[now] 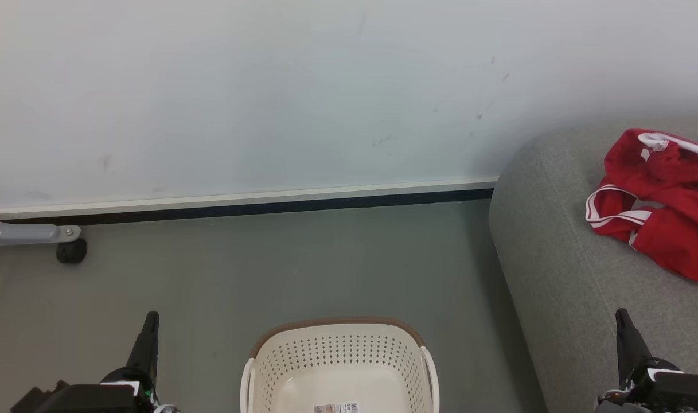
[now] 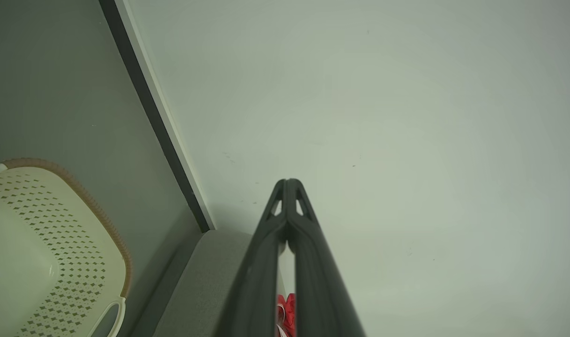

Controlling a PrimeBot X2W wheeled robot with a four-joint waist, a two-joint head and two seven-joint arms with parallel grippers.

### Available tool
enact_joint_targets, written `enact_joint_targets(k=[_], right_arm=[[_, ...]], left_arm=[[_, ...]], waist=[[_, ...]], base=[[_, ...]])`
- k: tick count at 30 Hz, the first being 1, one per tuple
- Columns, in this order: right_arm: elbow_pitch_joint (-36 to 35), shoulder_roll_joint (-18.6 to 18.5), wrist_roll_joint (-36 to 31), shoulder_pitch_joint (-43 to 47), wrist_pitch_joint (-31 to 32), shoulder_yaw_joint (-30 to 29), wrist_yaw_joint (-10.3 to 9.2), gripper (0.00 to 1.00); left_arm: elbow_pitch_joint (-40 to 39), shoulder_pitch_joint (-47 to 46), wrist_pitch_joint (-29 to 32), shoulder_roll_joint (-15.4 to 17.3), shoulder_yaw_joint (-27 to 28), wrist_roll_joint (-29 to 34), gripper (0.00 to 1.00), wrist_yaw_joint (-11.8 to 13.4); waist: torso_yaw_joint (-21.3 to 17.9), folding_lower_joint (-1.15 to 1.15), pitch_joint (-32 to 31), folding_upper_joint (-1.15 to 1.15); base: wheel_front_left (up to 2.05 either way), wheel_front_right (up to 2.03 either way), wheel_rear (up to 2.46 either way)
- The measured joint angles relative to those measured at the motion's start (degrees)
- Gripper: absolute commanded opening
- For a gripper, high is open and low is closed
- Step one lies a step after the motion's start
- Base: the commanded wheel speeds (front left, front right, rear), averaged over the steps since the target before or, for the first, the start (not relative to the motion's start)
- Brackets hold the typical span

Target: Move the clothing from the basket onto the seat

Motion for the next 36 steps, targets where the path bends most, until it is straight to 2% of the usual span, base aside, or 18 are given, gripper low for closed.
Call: enact_joint_targets(k=[36], right_arm=[[0.0, 0.0, 0.0, 0.0, 0.0, 0.0, 0.01, 0.0]], left_arm=[[0.1, 0.0, 0.0, 0.0, 0.0, 0.0, 0.0, 0.0]], waist=[[0.0, 0.0, 0.0, 0.0]], base=[[0.0, 0.0, 0.0]])
